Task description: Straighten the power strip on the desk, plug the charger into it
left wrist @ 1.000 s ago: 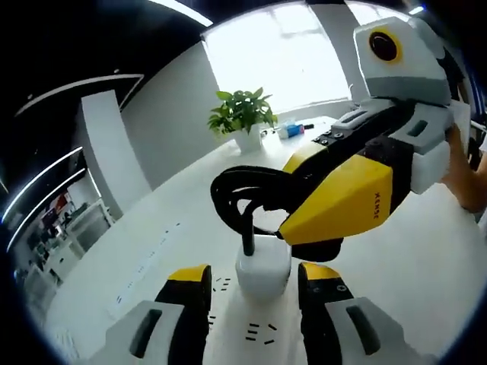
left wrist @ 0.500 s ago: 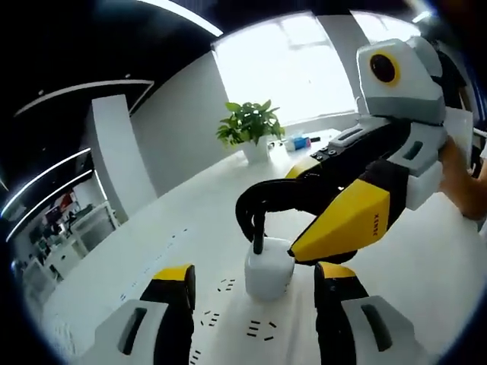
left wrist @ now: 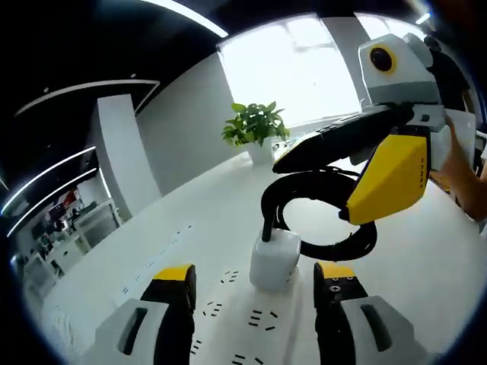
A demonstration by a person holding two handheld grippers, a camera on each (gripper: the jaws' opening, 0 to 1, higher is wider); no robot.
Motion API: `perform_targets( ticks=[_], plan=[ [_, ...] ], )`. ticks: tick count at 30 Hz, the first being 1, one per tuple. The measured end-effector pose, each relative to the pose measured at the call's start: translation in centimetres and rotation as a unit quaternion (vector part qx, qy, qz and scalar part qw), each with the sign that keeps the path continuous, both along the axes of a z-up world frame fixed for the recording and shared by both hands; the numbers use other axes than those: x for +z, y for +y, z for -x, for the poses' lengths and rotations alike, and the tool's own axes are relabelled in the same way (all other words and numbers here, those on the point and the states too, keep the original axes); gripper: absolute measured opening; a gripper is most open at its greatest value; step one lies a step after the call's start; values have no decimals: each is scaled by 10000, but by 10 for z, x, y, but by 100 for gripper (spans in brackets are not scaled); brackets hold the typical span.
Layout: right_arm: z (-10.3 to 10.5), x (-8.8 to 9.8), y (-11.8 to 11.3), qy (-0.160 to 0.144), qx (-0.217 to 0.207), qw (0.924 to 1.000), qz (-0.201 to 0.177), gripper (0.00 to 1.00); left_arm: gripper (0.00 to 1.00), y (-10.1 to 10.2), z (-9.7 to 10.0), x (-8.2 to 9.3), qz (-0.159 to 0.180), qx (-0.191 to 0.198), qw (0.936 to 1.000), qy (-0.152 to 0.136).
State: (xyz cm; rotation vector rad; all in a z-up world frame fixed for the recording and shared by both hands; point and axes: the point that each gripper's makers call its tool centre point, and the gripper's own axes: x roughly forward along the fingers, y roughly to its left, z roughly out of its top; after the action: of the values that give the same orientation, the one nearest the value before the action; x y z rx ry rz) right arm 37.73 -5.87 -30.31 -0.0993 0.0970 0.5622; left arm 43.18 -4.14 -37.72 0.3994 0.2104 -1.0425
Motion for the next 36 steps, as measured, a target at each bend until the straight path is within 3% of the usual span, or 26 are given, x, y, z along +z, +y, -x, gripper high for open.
perform_targets(
  ticks=[7, 12, 15, 17, 24, 30, 36],
  plan=[
    [-5, 7, -13, -105, -54, 9999, -88, 51, 66, 5, -4, 0, 98, 75, 9998, 122],
    [-13, 2, -18, -121, -39, 9999, -100, 76, 90, 5, 0, 5, 357, 55, 9993, 123],
    [-18, 3, -20, -310, -69, 9995, -18, 94, 99, 7, 0, 10, 446, 86, 9990, 1],
    [-19, 3, -20, -333, -58, 9994, 20, 99, 99, 9, 1, 11, 487, 110, 9987, -29],
    [-19, 3, -14, -438, 231, 9988, 30, 100, 99, 19, 1, 13, 506, 156, 9985, -98],
    [-21, 14, -20, -602, 472, 9971, 15, 100, 99, 39, 2, 9, 225, 195, 9996, -36],
    [-15, 13, -28, -719, 643, 9953, 8, 100, 99, 63, -4, 3, -345, 283, 9990, -66]
  ],
)
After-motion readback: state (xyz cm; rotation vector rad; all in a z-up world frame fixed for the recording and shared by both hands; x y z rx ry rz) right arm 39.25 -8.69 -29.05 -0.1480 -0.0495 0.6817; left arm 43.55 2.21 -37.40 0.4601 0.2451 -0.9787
